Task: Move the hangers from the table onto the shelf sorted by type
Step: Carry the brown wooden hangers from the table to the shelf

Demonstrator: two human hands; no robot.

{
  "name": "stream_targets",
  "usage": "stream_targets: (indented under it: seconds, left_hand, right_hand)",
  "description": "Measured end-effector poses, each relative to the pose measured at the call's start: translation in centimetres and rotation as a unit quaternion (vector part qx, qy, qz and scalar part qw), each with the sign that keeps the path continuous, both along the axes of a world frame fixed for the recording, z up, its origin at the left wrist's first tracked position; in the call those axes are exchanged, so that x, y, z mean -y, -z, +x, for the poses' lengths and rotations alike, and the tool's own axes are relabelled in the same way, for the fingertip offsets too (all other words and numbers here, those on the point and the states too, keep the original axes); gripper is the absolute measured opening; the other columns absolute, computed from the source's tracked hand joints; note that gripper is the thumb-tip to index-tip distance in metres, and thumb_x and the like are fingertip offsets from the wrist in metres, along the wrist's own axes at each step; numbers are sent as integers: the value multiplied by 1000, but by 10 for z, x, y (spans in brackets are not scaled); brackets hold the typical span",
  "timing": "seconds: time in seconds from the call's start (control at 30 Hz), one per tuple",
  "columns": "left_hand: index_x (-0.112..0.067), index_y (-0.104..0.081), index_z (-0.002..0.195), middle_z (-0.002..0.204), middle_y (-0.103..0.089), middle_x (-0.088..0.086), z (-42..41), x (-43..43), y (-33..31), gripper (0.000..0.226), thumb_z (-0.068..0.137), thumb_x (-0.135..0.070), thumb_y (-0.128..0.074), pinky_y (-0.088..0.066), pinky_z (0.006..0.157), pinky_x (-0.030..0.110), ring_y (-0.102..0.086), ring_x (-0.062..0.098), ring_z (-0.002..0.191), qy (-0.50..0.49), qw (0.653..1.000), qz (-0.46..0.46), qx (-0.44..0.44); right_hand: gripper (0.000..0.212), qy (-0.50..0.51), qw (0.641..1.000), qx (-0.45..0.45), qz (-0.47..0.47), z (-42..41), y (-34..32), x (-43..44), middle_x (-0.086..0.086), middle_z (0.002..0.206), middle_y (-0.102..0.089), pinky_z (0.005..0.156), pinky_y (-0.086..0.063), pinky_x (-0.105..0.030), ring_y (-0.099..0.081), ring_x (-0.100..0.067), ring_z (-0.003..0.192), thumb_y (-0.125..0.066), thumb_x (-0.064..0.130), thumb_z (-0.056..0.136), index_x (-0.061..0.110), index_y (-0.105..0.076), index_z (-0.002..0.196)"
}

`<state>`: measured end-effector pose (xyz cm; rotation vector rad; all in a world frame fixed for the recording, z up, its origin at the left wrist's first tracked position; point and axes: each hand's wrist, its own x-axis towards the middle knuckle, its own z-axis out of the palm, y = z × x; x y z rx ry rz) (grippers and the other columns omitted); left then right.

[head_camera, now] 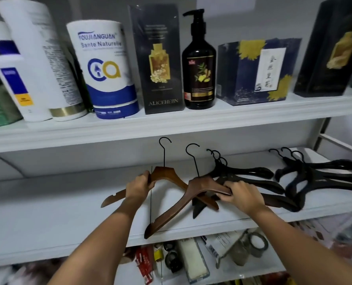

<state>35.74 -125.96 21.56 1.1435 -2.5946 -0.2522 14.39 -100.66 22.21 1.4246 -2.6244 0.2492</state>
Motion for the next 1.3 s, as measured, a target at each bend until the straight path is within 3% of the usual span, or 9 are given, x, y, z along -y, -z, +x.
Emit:
stream_targets:
  seconds: [0.13,0.23,0.6,1.13,1.3]
  left_hand:
    - [-19,-37,93,99,-63,9,14,14,1,22,95,-38,-48,-45,71,33,-62,30,91,-35,999,3,2]
    - [-15,-44,99,98,-63,9,18,20,4,24,95,-38,-48,-47,71,33,-62,29,89,-55,998,-4,7]
    - [-14,-49,103,95,-65,6,44,47,18,29,93,-41,-51,-40,67,29,-62,29,89,-101,995,3,-2]
    - [-7,-51,109,98,-65,12,32,127,54,31,96,-35,-48,-47,74,33,-63,29,90,-44,999,25,6]
    - [-12,-46,101,103,-63,14,24,142,73,22,97,-33,-46,-47,76,34,-61,30,95,-22,997,57,38]
  right_hand:
    - [33,-32,999,12,7,-3,2,23,3,88,-68,68,-45,-30,-66,-20,88,-51,57,87,29,-62,100]
    - [36,-44,999,10,8,-11,6,33,2,92,-69,75,-48,-31,-65,-21,91,-50,59,87,29,-62,103]
    - [35,-72,997,38,10,-23,21,64,4,87,-69,74,-48,-29,-66,-19,87,-51,60,87,30,-63,100]
    - [35,-24,996,73,34,-6,41,121,6,77,-60,75,-52,-31,-64,-17,79,-52,59,87,27,-60,98]
    - [34,-8,997,72,39,0,50,128,2,86,-63,79,-51,-33,-64,-19,84,-51,59,87,28,-58,101]
